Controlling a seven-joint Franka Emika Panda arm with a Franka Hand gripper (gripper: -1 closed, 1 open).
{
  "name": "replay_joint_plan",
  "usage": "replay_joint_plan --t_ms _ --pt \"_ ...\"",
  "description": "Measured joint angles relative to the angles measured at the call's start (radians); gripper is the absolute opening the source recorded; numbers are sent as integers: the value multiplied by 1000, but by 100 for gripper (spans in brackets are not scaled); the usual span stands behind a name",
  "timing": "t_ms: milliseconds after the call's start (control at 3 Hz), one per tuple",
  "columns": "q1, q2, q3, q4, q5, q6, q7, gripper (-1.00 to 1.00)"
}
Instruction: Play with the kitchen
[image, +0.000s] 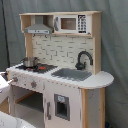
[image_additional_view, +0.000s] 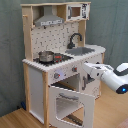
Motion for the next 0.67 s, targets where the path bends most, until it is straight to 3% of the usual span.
replay_joint_plan --t_ms 667 --pt "-2 0 -70 -109 -117 115 3 100"
